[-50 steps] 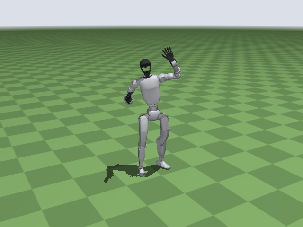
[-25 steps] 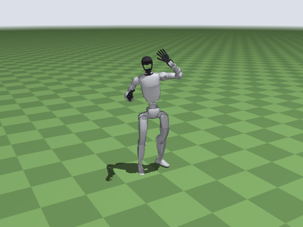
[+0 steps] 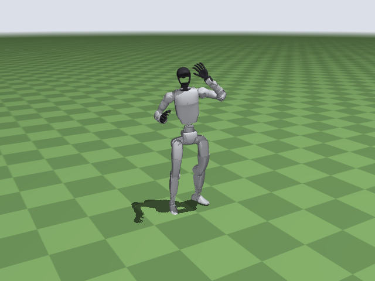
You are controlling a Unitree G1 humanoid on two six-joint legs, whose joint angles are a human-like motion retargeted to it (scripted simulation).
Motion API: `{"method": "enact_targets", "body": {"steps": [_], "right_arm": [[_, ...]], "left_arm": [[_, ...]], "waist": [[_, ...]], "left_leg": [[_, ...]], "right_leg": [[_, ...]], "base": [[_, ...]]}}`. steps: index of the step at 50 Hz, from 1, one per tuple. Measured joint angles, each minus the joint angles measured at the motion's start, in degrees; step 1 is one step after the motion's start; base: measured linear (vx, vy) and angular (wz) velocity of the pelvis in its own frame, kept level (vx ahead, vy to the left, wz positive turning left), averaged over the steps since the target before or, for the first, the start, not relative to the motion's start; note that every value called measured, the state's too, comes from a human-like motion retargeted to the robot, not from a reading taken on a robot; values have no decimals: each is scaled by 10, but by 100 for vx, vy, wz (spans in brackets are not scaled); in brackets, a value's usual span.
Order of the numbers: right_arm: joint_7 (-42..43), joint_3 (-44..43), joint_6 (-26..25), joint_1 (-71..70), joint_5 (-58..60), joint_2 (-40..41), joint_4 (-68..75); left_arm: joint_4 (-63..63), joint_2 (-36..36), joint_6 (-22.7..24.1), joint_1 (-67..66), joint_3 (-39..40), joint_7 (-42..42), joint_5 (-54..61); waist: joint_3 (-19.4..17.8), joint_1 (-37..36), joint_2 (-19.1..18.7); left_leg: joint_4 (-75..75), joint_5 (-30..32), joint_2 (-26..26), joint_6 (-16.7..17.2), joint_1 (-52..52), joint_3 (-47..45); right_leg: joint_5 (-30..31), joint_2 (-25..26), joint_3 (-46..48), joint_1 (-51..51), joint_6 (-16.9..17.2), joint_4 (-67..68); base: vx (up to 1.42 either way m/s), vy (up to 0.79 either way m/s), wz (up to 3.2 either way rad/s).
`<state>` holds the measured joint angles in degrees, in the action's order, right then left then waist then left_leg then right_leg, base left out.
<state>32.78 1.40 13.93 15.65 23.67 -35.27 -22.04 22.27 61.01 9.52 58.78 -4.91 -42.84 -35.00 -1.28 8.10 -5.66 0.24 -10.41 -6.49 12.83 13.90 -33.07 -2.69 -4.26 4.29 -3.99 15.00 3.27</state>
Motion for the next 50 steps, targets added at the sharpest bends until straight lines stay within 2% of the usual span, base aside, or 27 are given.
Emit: {"method": "enact_targets", "body": {"steps": [2,3,7,10,12,15,18,20,21,24,27,28,30,32,35,39,40,42,46,50], "right_arm": [[26,5,35,9,-69,-4,-5],[28,4,36,12,-74,-13,-4],[38,10,27,-1,-85,-28,3],[45,17,19,-21,-80,-22,9],[48,20,15,-38,-71,-4,9],[47,24,13,-60,-56,31,3],[40,21,25,-61,-47,46,-4],[20,7,19,-51,-2,39,-1],[14,2,11,-41,17,38,1],[6,-4,8,-9,21,32,2],[5,0,16,15,-10,10,-2],[7,3,20,18,-23,0,-4],[14,10,29,13,-50,-22,-4],[25,14,36,4,-66,-24,1],[47,28,40,-10,-85,-21,5],[47,31,30,-35,-63,-5,6],[49,32,30,-40,-63,6,4],[50,31,36,-45,-72,31,1],[32,6,19,-29,-27,48,4],[44,3,42,3,-73,59,-1]], "left_arm": [[-104,24,-30,98,-53,-41,-16],[-163,36,-43,150,-88,-47,-7],[-431,30,-61,368,-264,-1,75],[-560,7,-64,424,-345,34,110],[-574,-6,-57,408,-361,32,110],[-474,-4,-41,293,-305,10,64],[-287,-14,-13,55,-132,8,-6],[-187,-41,13,-84,-24,19,-38],[-156,-51,21,-121,6,19,-45],[-103,-35,19,-162,61,19,-64],[-131,43,-22,-97,50,11,-72],[-162,72,-39,-59,30,5,-70],[-266,120,-67,63,-60,-14,-54],[-408,126,-74,252,-227,-21,-24],[-561,108,-70,414,-389,0,9],[-581,94,-55,443,-466,5,17],[-558,94,-50,430,-465,1,14],[-459,106,-39,343,-409,-6,-3],[-251,127,0,79,-231,18,-59],[-198,142,12,-15,-160,25,-72]], "waist": [[9,-5,-12],[13,-8,-17],[21,-23,-20],[19,-30,-13],[11,-30,-3],[-9,-24,14],[-28,-14,18],[-37,-9,18],[-40,-9,18],[-37,-6,12],[-24,2,-5],[-19,6,-13],[-13,14,-26],[-9,10,-24],[-5,8,-20],[-10,5,-3],[-13,4,4],[-20,0,15],[-28,-8,16],[-28,-2,2]], "left_leg": [[-7,5,-2,4,-3,1],[-10,6,-3,5,-3,1],[-22,11,-4,5,1,-1],[-22,11,-2,2,4,-3],[-19,9,1,0,6,-4],[-11,6,5,-2,8,-6],[-6,3,6,-1,11,-13],[-4,0,6,-2,11,-19],[-4,0,5,-2,10,-21],[-7,1,2,-1,6,-27],[-14,7,-1,3,0,-26],[-17,10,-2,4,-2,-25],[-22,16,-4,7,-8,-18],[-24,20,-5,10,-11,-13],[-22,22,-5,11,-14,-7],[-11,19,-3,6,-16,-4],[-9,17,-2,5,-16,-5],[-5,15,1,3,-13,-8],[-4,9,2,0,-6,-17],[-6,9,2,1,-5,-17]], "right_leg": [[1,4,4,5,0,0],[2,6,5,7,0,0],[2,11,6,9,0,2],[2,9,2,8,0,3],[1,5,-1,6,0,4],[-1,-1,-6,4,0,8],[-1,-3,-15,3,0,9],[0,-1,-21,5,0,9],[1,1,-23,6,0,7],[5,7,-27,13,0,3],[9,12,-23,19,0,-1],[11,13,-20,21,0,-2],[12,15,-11,25,0,-2],[13,15,-3,26,0,-1],[13,13,4,25,0,0],[12,7,3,23,0,3],[11,5,2,23,0,4],[9,2,-3,21,0,6],[8,2,-14,19,0,6],[8,3,-15,18,0,3]], "base": [[0,0,0],[0,0,0],[0,0,0],[0,0,0],[0,0,0],[0,0,0],[-2,1,-15],[-2,-1,-26],[-2,-2,-25],[0,-1,-7],[0,0,0],[0,-4,20],[-1,-3,29],[-1,-2,27],[0,0,14],[0,0,0],[0,0,0],[1,1,-9],[1,1,-17],[0,0,0]]}}
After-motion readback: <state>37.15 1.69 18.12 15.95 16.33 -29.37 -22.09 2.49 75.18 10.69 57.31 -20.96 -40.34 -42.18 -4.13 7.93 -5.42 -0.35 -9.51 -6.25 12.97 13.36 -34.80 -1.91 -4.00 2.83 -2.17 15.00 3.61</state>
